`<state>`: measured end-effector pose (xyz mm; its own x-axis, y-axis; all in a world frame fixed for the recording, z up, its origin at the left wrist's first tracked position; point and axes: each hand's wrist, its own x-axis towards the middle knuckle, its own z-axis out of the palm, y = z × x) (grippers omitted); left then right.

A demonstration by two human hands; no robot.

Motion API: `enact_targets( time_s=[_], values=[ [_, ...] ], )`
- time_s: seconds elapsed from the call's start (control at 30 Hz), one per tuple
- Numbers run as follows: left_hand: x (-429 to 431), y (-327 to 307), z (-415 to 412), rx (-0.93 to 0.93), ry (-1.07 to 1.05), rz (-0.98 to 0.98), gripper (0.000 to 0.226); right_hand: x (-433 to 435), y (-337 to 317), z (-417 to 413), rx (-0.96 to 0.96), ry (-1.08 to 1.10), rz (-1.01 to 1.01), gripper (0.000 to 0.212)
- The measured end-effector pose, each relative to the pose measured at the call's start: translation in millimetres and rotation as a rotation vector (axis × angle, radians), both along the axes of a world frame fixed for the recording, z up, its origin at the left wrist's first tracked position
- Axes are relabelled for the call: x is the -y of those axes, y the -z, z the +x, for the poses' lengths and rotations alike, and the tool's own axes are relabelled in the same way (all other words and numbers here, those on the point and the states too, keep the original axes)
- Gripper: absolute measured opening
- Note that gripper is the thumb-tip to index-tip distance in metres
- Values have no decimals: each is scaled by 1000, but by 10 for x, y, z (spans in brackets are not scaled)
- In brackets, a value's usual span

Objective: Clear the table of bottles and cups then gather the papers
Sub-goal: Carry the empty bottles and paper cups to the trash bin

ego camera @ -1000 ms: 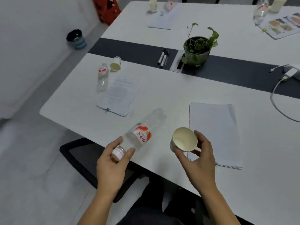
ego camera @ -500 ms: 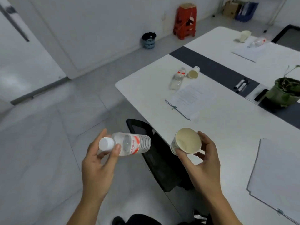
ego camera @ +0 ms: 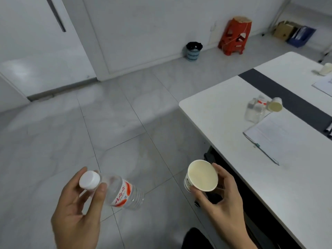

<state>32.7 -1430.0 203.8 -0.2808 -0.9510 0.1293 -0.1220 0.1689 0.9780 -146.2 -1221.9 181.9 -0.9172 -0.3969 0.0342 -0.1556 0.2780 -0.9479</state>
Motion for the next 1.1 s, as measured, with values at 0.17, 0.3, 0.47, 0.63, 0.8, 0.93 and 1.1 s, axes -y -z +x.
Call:
enact_targets(
  time_s=[0.17,0.3,0.47,0.63,0.8,0.93,1.1],
  values=[
    [695,247,-521,36,58,24,47,709,154,-428,-4,24,28,77],
    [1424,276,-1276,43,70,10,47,1507,328,-1154,26,42,-9,76],
    [2410,-109,-2303,30,98,-18,47,2603,128,-2199,40,-14,-40,72],
    [3312,-268,-3078,10,78,-61,48,3630,-99,-3146,-10,-81,-32,72],
    [4313,-5,-4020,7,63,-19,46,4653,79,-4068,2,-77,17,81],
    [5245,99,-4995,21,124,25,42,5436,120,-4873,6,8,41,84],
    [6224,-25,-6408,42,329,-2,41,5967,-51,-5862,-53,192,36,82]
  ],
)
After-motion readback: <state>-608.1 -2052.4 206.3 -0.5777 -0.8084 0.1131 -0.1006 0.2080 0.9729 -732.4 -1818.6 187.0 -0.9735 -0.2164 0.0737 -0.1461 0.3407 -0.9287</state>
